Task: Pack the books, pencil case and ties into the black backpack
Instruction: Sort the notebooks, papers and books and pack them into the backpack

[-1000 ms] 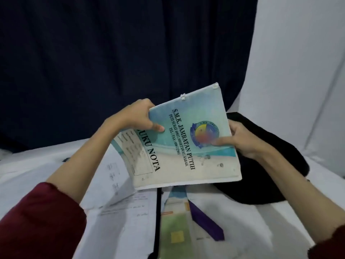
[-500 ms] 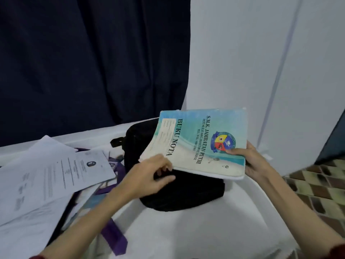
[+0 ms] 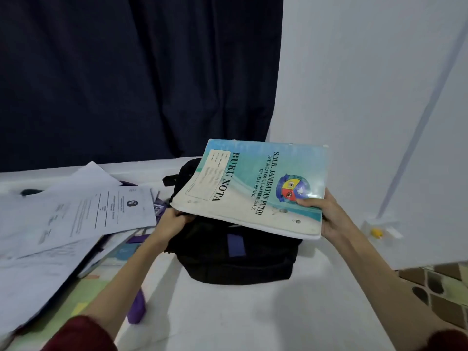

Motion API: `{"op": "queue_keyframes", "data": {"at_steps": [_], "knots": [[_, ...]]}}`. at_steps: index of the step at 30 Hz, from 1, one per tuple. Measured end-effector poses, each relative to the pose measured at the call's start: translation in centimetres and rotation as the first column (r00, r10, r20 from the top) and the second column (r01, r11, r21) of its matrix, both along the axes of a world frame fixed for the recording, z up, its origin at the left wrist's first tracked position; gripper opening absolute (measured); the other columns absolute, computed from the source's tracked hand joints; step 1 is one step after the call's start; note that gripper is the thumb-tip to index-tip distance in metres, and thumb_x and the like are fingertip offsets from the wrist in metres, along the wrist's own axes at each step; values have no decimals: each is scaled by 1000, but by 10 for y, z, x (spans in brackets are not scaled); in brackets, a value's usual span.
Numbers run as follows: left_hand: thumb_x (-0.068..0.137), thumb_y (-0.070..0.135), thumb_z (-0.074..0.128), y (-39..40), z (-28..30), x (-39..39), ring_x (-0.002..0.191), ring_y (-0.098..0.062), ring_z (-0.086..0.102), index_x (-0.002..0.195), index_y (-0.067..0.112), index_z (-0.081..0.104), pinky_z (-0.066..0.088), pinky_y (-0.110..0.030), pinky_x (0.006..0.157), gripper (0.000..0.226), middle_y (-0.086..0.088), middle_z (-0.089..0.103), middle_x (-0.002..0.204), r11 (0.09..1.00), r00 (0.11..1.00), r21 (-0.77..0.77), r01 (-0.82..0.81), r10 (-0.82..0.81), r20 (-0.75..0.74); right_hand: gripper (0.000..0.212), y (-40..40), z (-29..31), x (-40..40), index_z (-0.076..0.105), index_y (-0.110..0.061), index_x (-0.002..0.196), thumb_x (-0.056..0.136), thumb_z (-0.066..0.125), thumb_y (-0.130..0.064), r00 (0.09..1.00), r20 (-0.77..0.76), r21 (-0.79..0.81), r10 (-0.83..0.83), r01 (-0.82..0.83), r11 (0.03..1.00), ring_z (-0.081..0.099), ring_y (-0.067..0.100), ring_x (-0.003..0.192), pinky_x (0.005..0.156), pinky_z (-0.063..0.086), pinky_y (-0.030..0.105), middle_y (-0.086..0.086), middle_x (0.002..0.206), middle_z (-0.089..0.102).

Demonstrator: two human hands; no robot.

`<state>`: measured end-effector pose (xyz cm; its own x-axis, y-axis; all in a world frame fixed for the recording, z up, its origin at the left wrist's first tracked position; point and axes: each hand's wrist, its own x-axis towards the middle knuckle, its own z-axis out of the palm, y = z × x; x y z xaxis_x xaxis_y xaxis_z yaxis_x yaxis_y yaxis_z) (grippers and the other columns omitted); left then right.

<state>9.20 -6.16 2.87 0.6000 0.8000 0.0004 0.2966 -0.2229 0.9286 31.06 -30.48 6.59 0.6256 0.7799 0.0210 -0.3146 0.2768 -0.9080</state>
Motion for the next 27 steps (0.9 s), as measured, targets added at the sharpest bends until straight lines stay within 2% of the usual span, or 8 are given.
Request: {"op": "queue_keyframes", "data": {"at_steps": [2, 5, 10, 14, 17, 19, 22, 27], "knots": [[92, 11, 58, 8, 11, 0, 101, -15, 61, 119, 9, 63, 47, -30, 88, 28, -2, 65, 116, 970, 988, -236, -57, 88, 126, 65, 6, 1, 3, 53, -10, 119, 57, 66, 6, 1000, 0, 4, 28, -28, 1000, 69, 30, 88, 60, 57, 36, 19, 111, 65], [95, 11, 49, 24, 31, -4, 63, -17, 70, 95, 3, 66, 55, -25, 55, 19, -8, 73, 74, 837, 967, -535, -114, 216, 132, 81, 8, 3, 12, 49, -7, 127, 51, 75, 4, 998, 3, 8, 56, -56, 998, 67, 33, 90, 60, 57, 36, 23, 115, 62], [96, 16, 51, 47, 68, -10, 49, -18, 65, 87, 5, 58, 52, -24, 41, 16, -6, 68, 56, 792, 952, -588, -162, 282, 117, 80, -3, 7, 27, 46, -4, 131, 55, 69, 3, 995, 44, -31, 94, -92, 995, 70, 30, 77, 54, 56, 33, 20, 102, 67], [95, 14, 54, 49, 100, 0, 70, -20, 60, 89, 6, 57, 53, -31, 54, 11, -10, 69, 90, 819, 930, -549, -164, 314, 190, 104, -20, 9, 30, 46, 0, 125, 28, 84, -9, 989, 90, -92, 115, -107, 990, 69, 27, 60, 43, 53, 28, 15, 79, 72], [92, 6, 58, 44, 118, 14, 72, -17, 59, 92, 4, 62, 53, -28, 63, 5, -11, 61, 105, 915, 906, -297, -272, 347, 242, 93, -32, 6, 33, 45, 7, 125, 40, 82, -4, 983, 112, -141, 146, -130, 981, 68, 29, 58, 43, 52, 29, 17, 78, 71], [90, 7, 61, 43, 126, 18, 89, -17, 59, 105, 13, 66, 50, -29, 83, 17, -5, 63, 112, 941, 952, 182, -284, 255, 168, 90, -39, 6, 33, 47, 7, 120, 39, 82, -5, 980, 122, -168, 159, -138, 976, 67, 28, 55, 41, 51, 28, 16, 74, 70], [89, 6, 56, 31, 137, 17, 96, -16, 56, 104, 23, 62, 40, -26, 85, 24, 3, 63, 102, 693, 994, 718, 62, 19, -104, 103, -49, 6, 31, 50, 0, 113, 17, 86, -14, 976, 148, -189, 159, -130, 973, 68, 27, 55, 41, 51, 28, 14, 72, 71], [90, 3, 43, 4, 138, 24, 78, -22, 54, 94, 22, 62, 40, -31, 65, 27, 1, 54, 112, 299, 879, 866, 402, 139, -456, 122, -55, 2, 40, 51, 0, 115, 5, 93, -29, 978, 163, -198, 129, -96, 976, 69, 30, 61, 44, 53, 32, 18, 81, 70]]}}
